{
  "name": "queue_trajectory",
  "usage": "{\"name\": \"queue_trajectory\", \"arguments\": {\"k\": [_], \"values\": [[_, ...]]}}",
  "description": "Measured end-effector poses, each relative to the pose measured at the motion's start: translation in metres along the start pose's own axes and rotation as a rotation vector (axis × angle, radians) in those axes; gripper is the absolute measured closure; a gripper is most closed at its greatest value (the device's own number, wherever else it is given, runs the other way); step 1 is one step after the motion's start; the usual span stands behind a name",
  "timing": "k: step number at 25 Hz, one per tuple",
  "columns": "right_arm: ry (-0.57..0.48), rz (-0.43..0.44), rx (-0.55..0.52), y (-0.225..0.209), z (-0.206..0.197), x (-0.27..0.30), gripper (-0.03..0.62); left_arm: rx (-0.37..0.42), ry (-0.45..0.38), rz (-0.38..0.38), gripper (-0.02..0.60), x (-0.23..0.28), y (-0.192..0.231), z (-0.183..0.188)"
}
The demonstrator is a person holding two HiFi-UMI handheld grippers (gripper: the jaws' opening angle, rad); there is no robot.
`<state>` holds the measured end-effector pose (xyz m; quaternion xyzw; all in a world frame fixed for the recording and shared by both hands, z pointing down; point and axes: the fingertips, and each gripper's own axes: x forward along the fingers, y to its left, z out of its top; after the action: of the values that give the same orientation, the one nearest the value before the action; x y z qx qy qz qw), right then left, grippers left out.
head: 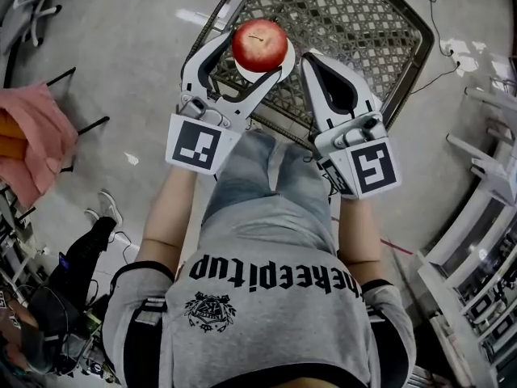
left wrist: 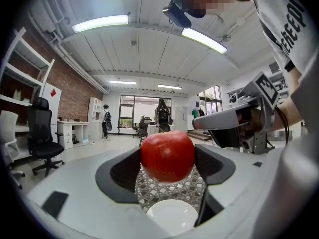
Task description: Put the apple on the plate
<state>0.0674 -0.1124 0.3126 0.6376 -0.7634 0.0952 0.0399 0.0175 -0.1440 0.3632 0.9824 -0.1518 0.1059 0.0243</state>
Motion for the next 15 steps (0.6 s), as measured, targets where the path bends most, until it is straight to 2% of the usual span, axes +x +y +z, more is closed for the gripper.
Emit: {"name": "queue_trajectory", "arguments": {"k": [15], "values": [[0.047, 0.013, 0.025, 0.006, -0.034, 0.013, 0.585, -0.042, 0.056, 0.015, 0.207, 0.011, 0.008, -0.066]]}}
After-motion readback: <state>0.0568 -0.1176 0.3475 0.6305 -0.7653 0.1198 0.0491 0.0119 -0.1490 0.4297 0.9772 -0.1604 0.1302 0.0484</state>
